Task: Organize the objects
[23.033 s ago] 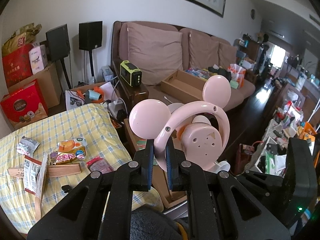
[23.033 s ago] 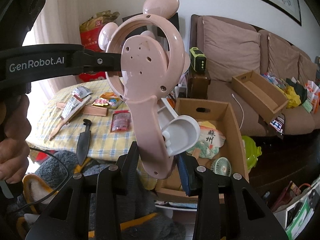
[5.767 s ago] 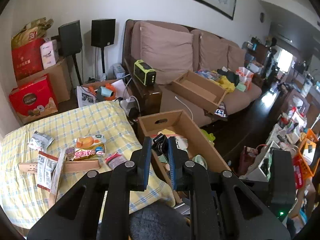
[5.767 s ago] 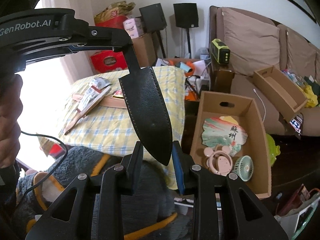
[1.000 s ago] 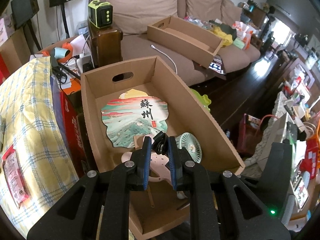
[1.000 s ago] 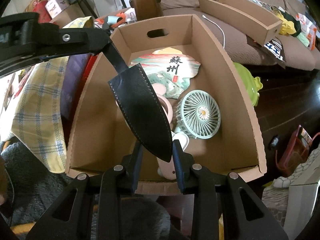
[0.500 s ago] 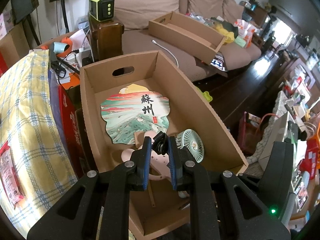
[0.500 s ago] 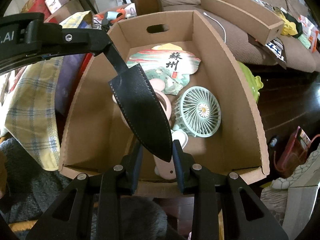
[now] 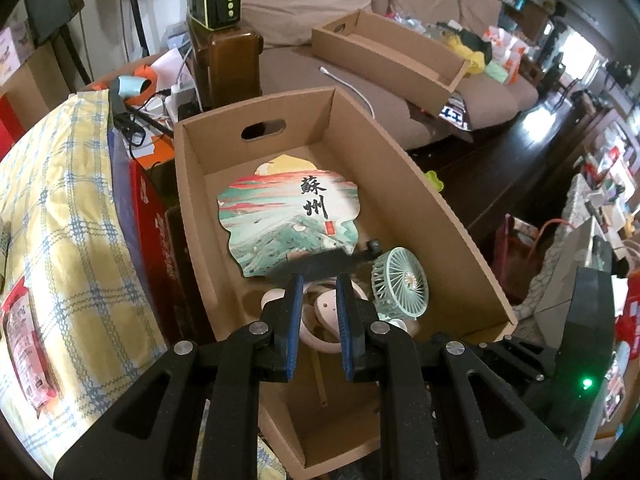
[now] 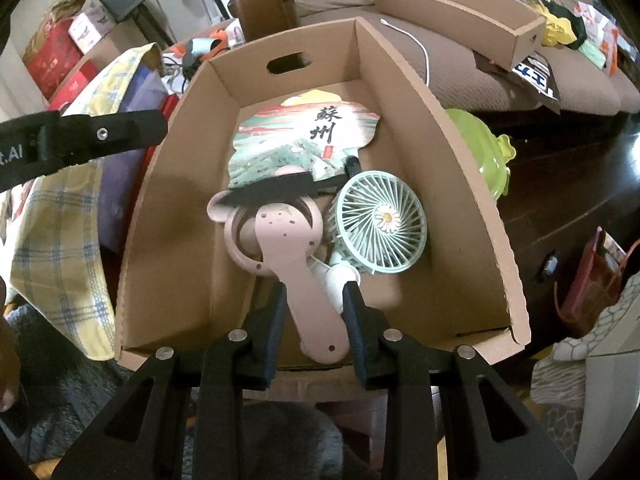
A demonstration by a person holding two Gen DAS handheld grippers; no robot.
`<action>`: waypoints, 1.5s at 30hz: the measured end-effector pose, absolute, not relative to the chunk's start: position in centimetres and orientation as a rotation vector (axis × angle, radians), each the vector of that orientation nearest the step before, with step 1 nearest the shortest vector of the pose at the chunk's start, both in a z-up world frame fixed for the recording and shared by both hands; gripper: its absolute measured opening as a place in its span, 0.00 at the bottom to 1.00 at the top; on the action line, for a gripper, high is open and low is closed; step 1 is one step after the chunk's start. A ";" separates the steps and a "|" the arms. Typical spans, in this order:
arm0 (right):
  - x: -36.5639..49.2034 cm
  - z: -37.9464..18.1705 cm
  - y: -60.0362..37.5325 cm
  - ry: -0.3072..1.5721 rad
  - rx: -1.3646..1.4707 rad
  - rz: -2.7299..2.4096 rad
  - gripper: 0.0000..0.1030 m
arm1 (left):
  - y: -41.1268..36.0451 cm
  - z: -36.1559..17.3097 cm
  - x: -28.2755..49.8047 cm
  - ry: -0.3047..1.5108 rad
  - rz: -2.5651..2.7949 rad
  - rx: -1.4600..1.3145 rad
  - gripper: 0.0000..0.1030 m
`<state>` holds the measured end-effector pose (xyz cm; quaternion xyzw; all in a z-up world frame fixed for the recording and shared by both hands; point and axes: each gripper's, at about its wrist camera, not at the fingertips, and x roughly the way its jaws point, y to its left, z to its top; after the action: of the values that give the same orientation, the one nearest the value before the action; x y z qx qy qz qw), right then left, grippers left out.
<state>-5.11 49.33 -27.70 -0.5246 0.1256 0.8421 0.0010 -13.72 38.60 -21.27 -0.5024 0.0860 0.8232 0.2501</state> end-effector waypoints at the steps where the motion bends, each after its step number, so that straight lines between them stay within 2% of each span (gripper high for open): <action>1: -5.1 -27.6 49.4 0.395 -1.643 2.643 0.30 | 38.6 -21.2 -13.7 0.243 2.246 -1.366 0.17; 4: -4.9 -27.3 49.7 0.406 -1.612 2.637 0.42 | 38.6 -20.6 -13.3 0.284 2.288 -1.335 0.33; 6: -4.7 -26.8 50.1 0.415 -1.567 2.638 0.48 | 38.5 -20.0 -13.0 0.320 2.336 -1.306 0.56; 8: -4.5 -26.4 50.5 0.435 -1.528 2.631 0.59 | 38.3 -19.4 -12.7 0.371 2.397 -1.276 0.65; 9: -4.5 -26.3 50.7 0.440 -1.519 2.622 0.65 | 38.3 -19.2 -12.6 0.396 2.419 -1.264 0.66; 15: -4.7 -26.1 51.0 0.433 -1.501 2.591 0.67 | 38.2 -17.6 -11.5 0.535 2.516 -1.158 0.74; 22: -4.6 -25.9 51.0 0.410 -1.490 2.591 0.68 | 37.9 -15.8 -10.8 0.595 2.570 -1.085 0.75; 27: -4.5 -25.7 51.2 0.418 -1.469 2.594 0.68 | 37.0 -14.4 -10.8 0.571 2.602 -1.064 0.75; 45: -4.2 -24.7 51.7 0.490 -1.406 2.605 0.69 | 24.1 -8.5 -12.4 0.194 2.846 -1.081 0.75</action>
<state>-4.23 51.68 -24.73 -0.4674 0.1630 0.8660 0.0707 -12.39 24.07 -8.55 -0.3540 0.0635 0.9320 0.0456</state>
